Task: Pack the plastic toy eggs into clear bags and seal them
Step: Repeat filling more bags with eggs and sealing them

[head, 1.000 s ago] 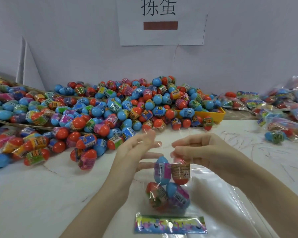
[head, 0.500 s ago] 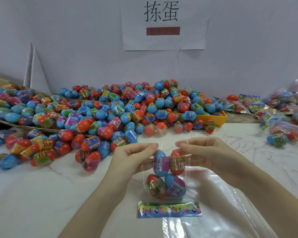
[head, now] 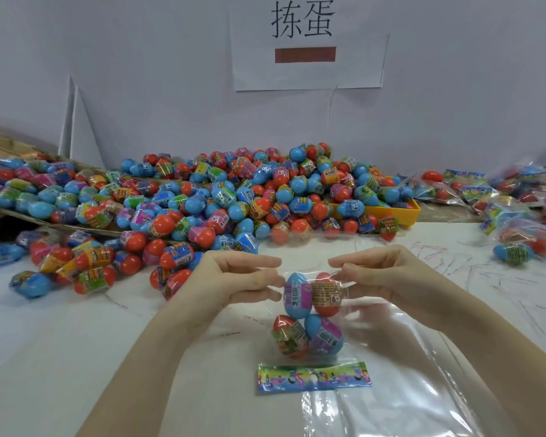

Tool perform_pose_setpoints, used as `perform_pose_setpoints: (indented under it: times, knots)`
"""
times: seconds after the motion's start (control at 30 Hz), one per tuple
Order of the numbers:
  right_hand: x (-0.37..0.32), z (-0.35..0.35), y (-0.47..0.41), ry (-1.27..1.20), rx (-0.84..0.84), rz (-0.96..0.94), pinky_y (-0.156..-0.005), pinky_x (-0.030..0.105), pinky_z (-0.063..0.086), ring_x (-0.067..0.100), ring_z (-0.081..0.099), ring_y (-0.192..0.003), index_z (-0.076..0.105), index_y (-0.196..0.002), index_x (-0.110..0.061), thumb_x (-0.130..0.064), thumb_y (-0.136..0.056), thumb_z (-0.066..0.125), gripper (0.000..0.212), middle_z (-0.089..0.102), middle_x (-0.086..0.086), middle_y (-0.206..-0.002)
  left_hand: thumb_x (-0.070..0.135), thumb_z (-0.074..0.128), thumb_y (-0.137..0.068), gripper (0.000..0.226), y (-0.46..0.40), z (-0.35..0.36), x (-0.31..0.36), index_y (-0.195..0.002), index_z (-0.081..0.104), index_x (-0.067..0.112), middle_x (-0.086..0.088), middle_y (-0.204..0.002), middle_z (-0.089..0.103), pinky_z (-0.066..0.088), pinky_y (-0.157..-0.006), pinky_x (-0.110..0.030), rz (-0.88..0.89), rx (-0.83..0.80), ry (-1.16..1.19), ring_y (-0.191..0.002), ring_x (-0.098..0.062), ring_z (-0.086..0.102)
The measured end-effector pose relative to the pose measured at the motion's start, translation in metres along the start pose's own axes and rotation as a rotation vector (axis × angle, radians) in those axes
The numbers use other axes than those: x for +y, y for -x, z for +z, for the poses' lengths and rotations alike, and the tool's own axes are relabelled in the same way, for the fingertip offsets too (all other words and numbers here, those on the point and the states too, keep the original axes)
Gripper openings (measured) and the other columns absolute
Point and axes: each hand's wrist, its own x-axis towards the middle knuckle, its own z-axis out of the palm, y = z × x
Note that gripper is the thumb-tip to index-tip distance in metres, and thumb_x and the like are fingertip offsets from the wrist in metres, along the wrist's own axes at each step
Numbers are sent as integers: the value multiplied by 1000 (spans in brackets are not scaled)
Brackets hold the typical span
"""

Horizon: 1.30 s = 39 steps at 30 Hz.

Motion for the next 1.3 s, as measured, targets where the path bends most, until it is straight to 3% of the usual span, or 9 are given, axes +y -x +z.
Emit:
perform_pose_setpoints:
  times: [0.3, 0.4, 0.53, 0.67, 0.83, 0.97, 1.03, 1.13, 1.3]
  knots:
    - [2, -1, 0, -22, -9, -95, -62, 19, 53, 21, 70, -74, 77, -74, -21, -20, -51, 73, 24, 73, 10, -80, 18, 77, -47, 24, -3, -5, -4, -71, 76, 21, -11, -74, 73, 53, -52, -17, 43, 10, 30, -63, -20, 71]
    - [2, 1, 0, -19, -1, -140, -59, 17, 52, 16, 70, -67, 77, -67, -18, -2, -52, 79, 22, 72, 7, -71, 10, 71, -53, 12, -3, -8, -5, -63, 75, 15, -11, -73, 73, 53, -50, -16, 34, -19, 75, -63, -19, 71]
    - [5, 3, -1, 26, 30, -172, -57, 15, 51, 10, 68, -64, 75, -61, -15, 19, -75, 53, 43, 71, 4, -66, -2, 69, -53, 17, -3, -10, -6, -54, 73, 14, -6, -65, 72, 51, -47, -14, 5, -38, 105, -58, -13, 69]
    - [5, 4, 0, 21, 21, -195, -58, 16, 51, 11, 67, -63, 75, -62, -15, 18, -74, 54, 41, 71, 3, -65, -10, 67, -57, 26, -3, -12, -8, -55, 73, 15, -4, -66, 72, 53, -53, -16, 12, -88, 94, -61, -13, 69]
    - [5, 3, 0, 2, 8, -181, -59, 20, 54, 19, 69, -66, 76, -67, -11, -4, -61, 70, 11, 72, 9, -70, -4, 54, -64, 27, -3, -13, -8, -54, 73, 14, -4, -72, 72, 56, -64, -19, 6, -183, 82, -71, -15, 70]
    - [3, -3, 1, 20, 73, -204, -56, 18, 53, 13, 68, -60, 75, -61, -19, 9, -63, 60, 32, 71, 4, -63, -18, 41, -74, 47, -1, -21, -7, -47, 69, 8, -6, -57, 66, 53, -54, -16, 69, -51, 77, -58, -16, 68]
    - [3, -2, 0, 87, 80, -212, -54, 15, 52, 8, 67, -58, 74, -59, -24, 24, -71, 50, 55, 70, 0, -61, -7, 47, -65, 32, -1, -21, -4, -47, 68, 9, -6, -54, 63, 52, -50, -16, 81, 13, 101, -55, -18, 67]
    - [4, 1, 0, 146, 74, -209, -54, 13, 50, 5, 67, -60, 74, -59, -27, 25, -74, 46, 62, 71, -3, -63, 5, 49, -57, 20, -2, -19, -2, -67, 66, 10, -4, -67, 65, 49, -45, -18, 57, 45, 122, -58, -18, 66]
    - [3, 1, 0, 167, 85, -218, -58, 14, 51, 5, 67, -65, 74, -60, -28, 25, -74, 46, 62, 72, -4, -66, 15, 75, -56, 46, 3, -14, -2, -100, 65, 23, -4, -90, 73, 54, -58, -23, -84, -205, -104, -75, -20, 70]
